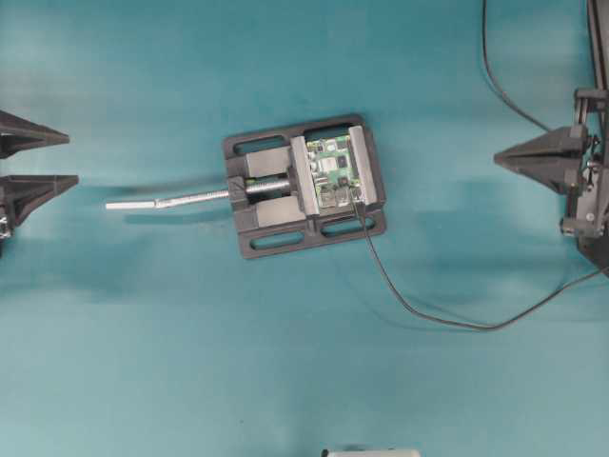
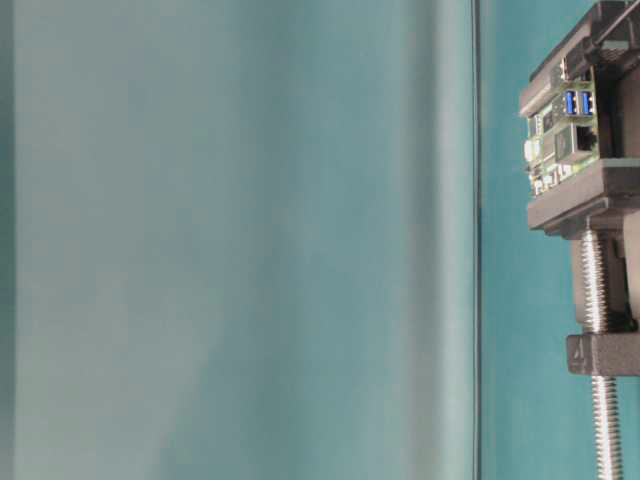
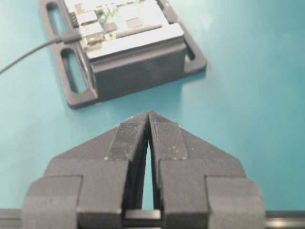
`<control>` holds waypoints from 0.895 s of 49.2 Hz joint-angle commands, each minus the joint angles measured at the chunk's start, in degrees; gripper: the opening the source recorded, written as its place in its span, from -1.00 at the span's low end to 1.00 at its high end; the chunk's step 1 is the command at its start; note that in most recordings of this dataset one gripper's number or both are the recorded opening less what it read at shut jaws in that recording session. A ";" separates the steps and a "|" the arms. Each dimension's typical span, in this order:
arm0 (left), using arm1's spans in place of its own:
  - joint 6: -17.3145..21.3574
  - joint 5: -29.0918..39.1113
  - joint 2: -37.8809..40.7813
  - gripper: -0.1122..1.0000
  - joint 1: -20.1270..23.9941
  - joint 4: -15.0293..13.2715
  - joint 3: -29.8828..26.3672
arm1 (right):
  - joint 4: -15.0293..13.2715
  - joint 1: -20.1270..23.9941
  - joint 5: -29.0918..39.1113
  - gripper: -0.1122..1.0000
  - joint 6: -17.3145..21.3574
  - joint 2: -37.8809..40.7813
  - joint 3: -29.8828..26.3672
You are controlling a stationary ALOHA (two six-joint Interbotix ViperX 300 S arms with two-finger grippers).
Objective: Insert the USB into the fixed PCB.
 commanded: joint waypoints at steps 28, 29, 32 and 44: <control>-0.53 -0.26 0.44 0.87 0.09 0.18 -0.70 | -3.78 -0.18 7.73 -0.69 9.58 0.35 -0.26; -0.53 -0.26 0.44 0.87 0.09 0.26 -0.79 | -3.69 -0.09 8.26 -0.69 9.67 0.44 -0.26; -0.53 -0.26 0.44 0.87 0.09 0.18 -0.79 | -3.78 -0.09 9.84 -0.69 9.76 0.35 -0.44; -0.53 -0.35 0.44 0.87 0.09 0.26 -0.79 | -4.13 -0.09 11.51 -0.69 9.67 0.35 -0.97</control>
